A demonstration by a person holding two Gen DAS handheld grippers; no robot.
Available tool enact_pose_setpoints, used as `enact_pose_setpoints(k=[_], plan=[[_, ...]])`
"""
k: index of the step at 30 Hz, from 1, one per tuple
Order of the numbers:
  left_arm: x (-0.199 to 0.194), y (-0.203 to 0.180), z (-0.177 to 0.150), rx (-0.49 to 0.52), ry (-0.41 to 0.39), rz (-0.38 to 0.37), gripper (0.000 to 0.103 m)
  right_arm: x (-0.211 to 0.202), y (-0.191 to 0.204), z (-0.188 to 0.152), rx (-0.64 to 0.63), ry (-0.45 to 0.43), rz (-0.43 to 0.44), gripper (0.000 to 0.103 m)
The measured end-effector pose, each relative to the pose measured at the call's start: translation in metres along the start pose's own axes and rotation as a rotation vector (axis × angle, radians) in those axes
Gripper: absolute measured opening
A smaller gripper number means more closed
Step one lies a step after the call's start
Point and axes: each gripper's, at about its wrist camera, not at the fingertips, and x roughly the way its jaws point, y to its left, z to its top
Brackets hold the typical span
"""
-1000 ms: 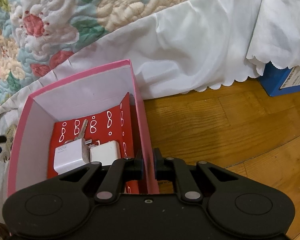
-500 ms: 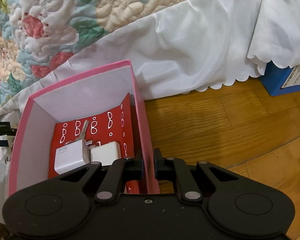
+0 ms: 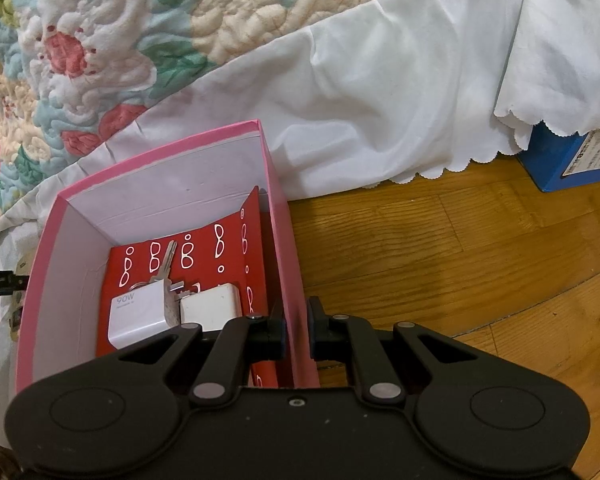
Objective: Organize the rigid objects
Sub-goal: 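Return the left tool to the cloth and grasp the cream TCL remote, then lift the TCL remote into the pink box and open the left tool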
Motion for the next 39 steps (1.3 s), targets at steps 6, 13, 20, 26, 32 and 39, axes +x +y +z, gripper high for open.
enact_pose_setpoints(k=[6, 13, 20, 26, 32, 39], plan=[[-0.037, 0.0, -0.012, 0.046, -0.083, -0.066, 0.055, -0.001, -0.001, -0.001, 0.007, -0.001, 0.002, 0.012], [-0.088, -0.004, -0.035, 0.112, -0.211, -0.141, 0.054, -0.002, -0.001, -0.001, 0.004, -0.003, 0.0, 0.012], [-0.138, -0.013, -0.051, 0.083, -0.304, -0.21, 0.054, -0.002, -0.001, -0.001, 0.002, -0.006, -0.002, 0.012], [-0.184, -0.044, -0.053, 0.182, -0.366, -0.276, 0.054, -0.005, 0.003, -0.001, -0.019, -0.006, -0.01, 0.005], [-0.205, -0.088, -0.052, 0.319, -0.39, -0.348, 0.054, -0.006, 0.005, -0.001, -0.045, -0.01, -0.014, 0.005], [-0.195, -0.142, -0.049, 0.409, -0.338, -0.391, 0.054, -0.005, 0.0, 0.0, -0.001, -0.002, 0.01, 0.008]])
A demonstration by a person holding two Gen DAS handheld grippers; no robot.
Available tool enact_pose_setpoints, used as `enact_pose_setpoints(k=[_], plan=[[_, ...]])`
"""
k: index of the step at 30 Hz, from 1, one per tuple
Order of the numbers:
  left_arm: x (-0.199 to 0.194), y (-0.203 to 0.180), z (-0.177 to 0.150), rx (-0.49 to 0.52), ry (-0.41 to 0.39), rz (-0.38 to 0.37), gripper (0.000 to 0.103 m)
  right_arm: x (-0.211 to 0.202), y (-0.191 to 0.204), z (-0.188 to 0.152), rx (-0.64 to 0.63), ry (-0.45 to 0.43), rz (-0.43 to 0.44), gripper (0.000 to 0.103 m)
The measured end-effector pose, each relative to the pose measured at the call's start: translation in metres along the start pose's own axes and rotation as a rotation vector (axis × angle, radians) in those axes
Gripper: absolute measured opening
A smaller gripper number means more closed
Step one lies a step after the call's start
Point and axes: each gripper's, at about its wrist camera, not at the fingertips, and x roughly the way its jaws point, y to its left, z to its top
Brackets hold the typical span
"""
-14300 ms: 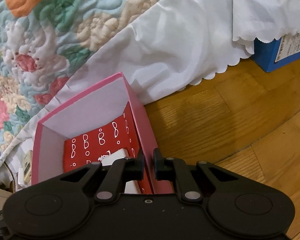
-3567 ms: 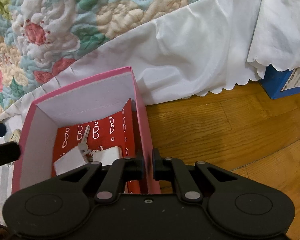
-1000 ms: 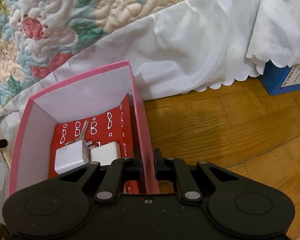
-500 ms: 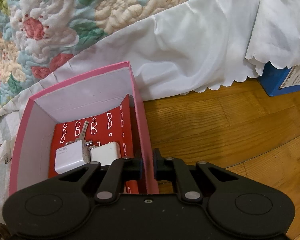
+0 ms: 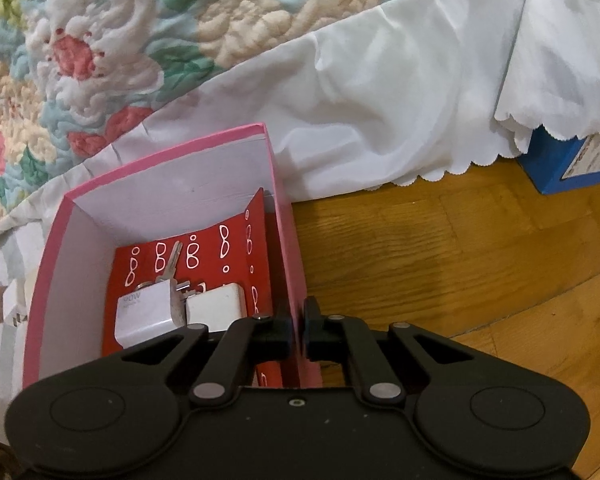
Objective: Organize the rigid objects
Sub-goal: 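Lift the TCL remote into the pink box and open the left tool, then return the left tool to the cloth and grasp the remaining keys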
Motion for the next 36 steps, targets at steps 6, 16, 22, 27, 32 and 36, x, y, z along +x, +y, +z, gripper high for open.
enact_pose_setpoints(k=[6, 16, 22, 27, 32, 36], plan=[[0.056, -0.017, -0.001, -0.071, 0.142, -0.086, 0.054, 0.0, 0.002, 0.0, -0.006, -0.002, -0.005, 0.008], [0.136, -0.045, -0.034, -0.152, 0.32, -0.081, 0.055, 0.0, 0.001, 0.0, -0.011, -0.003, 0.001, 0.008], [0.145, -0.039, -0.042, -0.163, 0.242, -0.052, 0.056, 0.001, 0.001, 0.0, -0.019, -0.007, 0.004, 0.008], [0.125, -0.049, -0.035, -0.043, 0.139, 0.002, 0.068, 0.001, 0.003, 0.001, -0.04, -0.018, -0.003, 0.008], [0.113, -0.053, -0.022, -0.004, 0.082, -0.006, 0.084, 0.001, 0.004, 0.001, -0.041, -0.02, -0.007, 0.008], [0.098, -0.041, -0.023, -0.031, 0.093, 0.015, 0.082, -0.001, 0.002, 0.0, -0.038, -0.024, -0.003, 0.008]])
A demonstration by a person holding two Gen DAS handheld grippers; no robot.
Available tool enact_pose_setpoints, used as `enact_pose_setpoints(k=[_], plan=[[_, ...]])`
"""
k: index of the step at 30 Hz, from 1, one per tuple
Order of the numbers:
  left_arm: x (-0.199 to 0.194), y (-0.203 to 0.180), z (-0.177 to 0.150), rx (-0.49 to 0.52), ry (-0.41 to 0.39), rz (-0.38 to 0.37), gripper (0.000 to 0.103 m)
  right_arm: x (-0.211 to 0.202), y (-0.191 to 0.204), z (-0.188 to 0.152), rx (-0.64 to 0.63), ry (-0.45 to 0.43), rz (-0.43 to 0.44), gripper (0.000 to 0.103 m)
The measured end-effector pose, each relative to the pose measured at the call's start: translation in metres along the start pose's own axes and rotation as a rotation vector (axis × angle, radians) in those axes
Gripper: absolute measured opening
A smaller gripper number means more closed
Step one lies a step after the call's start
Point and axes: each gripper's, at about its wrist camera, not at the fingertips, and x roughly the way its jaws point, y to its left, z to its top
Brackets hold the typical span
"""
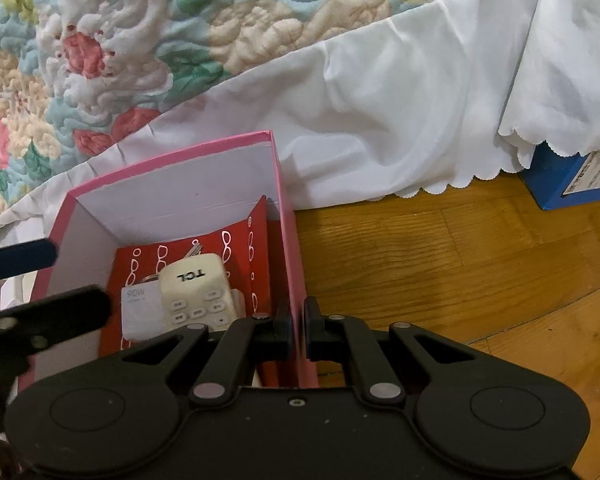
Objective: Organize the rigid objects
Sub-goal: 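Return the left tool to the cloth and grasp the remaining keys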
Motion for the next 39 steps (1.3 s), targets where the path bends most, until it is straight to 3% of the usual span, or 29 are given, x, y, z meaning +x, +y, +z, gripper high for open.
enact_pose_setpoints(k=[4, 10, 14, 19, 25, 29, 33, 37, 39], plan=[[-0.022, 0.034, -0.004, -0.109, 0.016, -0.006, 0.081, 0.002, 0.002, 0.0, -0.011, 0.001, -0.008, 0.008], [-0.063, 0.093, -0.005, -0.165, -0.034, 0.201, 0.083, 0.002, 0.002, -0.001, -0.012, 0.006, -0.013, 0.009], [-0.075, 0.145, -0.022, -0.298, -0.019, 0.253, 0.083, 0.002, 0.003, -0.001, -0.016, 0.006, -0.021, 0.009], [-0.066, 0.19, -0.053, -0.412, 0.035, 0.329, 0.081, 0.003, 0.004, -0.002, -0.019, 0.005, -0.029, 0.009], [-0.033, 0.217, -0.084, -0.513, 0.142, 0.327, 0.081, 0.001, 0.005, -0.002, -0.021, -0.017, -0.034, 0.009], [-0.022, 0.214, -0.097, -0.521, 0.167, 0.344, 0.081, 0.0, 0.003, -0.001, -0.019, -0.018, -0.03, 0.01], [-0.023, 0.199, -0.091, -0.442, 0.106, 0.341, 0.081, 0.002, 0.004, -0.001, -0.02, -0.015, -0.031, 0.011], [-0.011, 0.181, -0.077, -0.362, 0.11, 0.311, 0.081, 0.002, 0.004, -0.001, -0.018, -0.013, -0.029, 0.011], [-0.002, 0.171, -0.073, -0.322, 0.111, 0.34, 0.077, 0.002, 0.004, -0.001, -0.015, -0.013, -0.027, 0.011]])
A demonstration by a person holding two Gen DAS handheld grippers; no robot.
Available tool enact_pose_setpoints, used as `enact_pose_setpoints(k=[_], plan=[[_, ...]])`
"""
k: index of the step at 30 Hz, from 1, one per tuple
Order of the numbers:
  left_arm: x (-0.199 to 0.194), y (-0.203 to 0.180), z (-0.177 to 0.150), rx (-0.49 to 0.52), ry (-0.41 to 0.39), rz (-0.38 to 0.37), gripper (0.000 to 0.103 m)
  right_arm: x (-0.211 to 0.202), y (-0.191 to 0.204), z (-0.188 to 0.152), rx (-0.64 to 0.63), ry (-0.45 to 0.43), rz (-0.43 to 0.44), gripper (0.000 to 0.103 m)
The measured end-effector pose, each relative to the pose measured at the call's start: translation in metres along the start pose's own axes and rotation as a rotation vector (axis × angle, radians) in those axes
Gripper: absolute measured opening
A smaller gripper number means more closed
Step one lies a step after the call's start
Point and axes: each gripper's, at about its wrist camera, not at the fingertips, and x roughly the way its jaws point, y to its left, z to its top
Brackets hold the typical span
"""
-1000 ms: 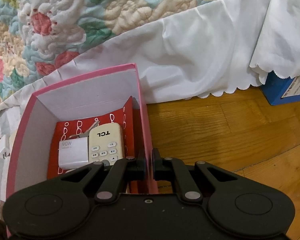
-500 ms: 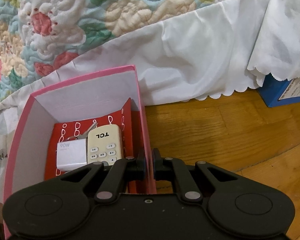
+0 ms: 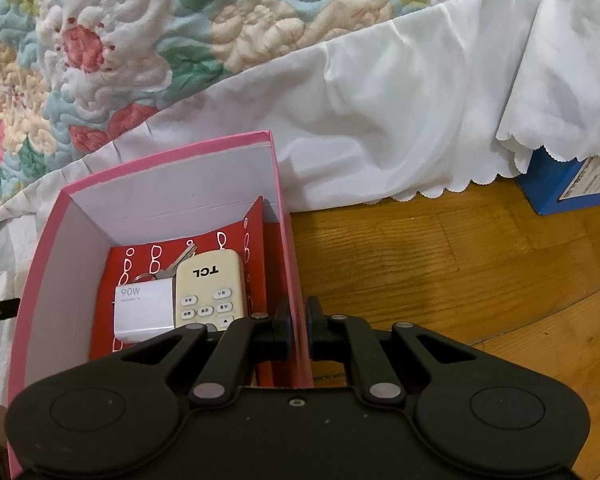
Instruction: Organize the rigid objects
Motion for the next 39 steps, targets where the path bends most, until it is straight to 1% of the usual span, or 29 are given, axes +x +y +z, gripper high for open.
enact_pose_setpoints(k=[2, 3, 4, 5, 6, 7, 8, 9, 10, 12, 15, 19, 20, 27, 31, 35, 36, 39], plan=[[0.009, -0.01, 0.0, 0.028, -0.006, 0.022, 0.077, 0.0, 0.0, 0.0, 0.0, 0.0, 0.0, 0.011], [0.014, -0.012, -0.002, 0.035, 0.009, 0.028, 0.073, 0.0, 0.0, 0.0, 0.001, 0.0, 0.0, 0.011], [0.021, -0.015, -0.003, 0.043, 0.029, 0.041, 0.065, 0.0, 0.0, 0.0, 0.002, -0.001, 0.0, 0.011], [0.026, -0.017, -0.005, 0.058, 0.04, 0.054, 0.062, 0.0, 0.0, 0.0, 0.002, -0.001, 0.0, 0.011], [0.026, -0.021, -0.008, 0.091, 0.016, 0.089, 0.054, 0.0, 0.0, 0.0, 0.001, -0.001, 0.0, 0.011], [0.027, -0.025, -0.012, 0.132, 0.002, 0.132, 0.04, 0.0, 0.0, 0.0, 0.002, -0.001, 0.0, 0.011], [0.026, -0.028, -0.015, 0.172, -0.014, 0.166, 0.03, 0.0, 0.0, 0.0, 0.003, -0.001, 0.001, 0.011], [0.025, -0.028, -0.016, 0.186, -0.022, 0.17, 0.019, 0.0, 0.0, 0.0, 0.002, -0.001, 0.0, 0.011], [0.024, -0.026, -0.016, 0.173, -0.009, 0.164, 0.019, 0.0, 0.0, 0.0, 0.002, -0.001, 0.0, 0.011], [0.019, -0.016, -0.014, 0.122, -0.003, 0.128, 0.019, 0.0, 0.0, 0.0, 0.002, -0.001, 0.0, 0.011], [0.008, -0.006, -0.013, 0.071, -0.011, 0.079, 0.019, 0.001, -0.001, 0.0, 0.002, -0.001, 0.0, 0.011], [-0.014, 0.005, -0.011, -0.011, -0.034, -0.036, 0.019, 0.001, -0.001, 0.0, 0.002, -0.001, 0.0, 0.011], [-0.018, 0.005, -0.01, -0.018, -0.042, -0.051, 0.019, 0.001, -0.001, 0.0, 0.002, -0.001, 0.0, 0.011], [-0.051, -0.001, -0.004, -0.017, -0.1, -0.089, 0.019, 0.0, 0.0, 0.0, -0.001, -0.007, -0.004, 0.011], [-0.071, -0.01, 0.0, -0.009, -0.134, -0.125, 0.018, -0.001, 0.0, 0.0, -0.006, -0.009, -0.007, 0.01], [-0.101, -0.021, 0.008, 0.006, -0.192, -0.196, 0.017, -0.001, 0.0, 0.0, -0.002, -0.009, -0.004, 0.01], [-0.109, -0.023, 0.011, 0.002, -0.206, -0.221, 0.001, -0.001, 0.0, 0.0, -0.003, -0.009, -0.003, 0.01], [-0.13, -0.031, 0.018, -0.005, -0.229, -0.29, 0.001, -0.003, 0.001, 0.0, -0.008, -0.017, -0.003, 0.009]])
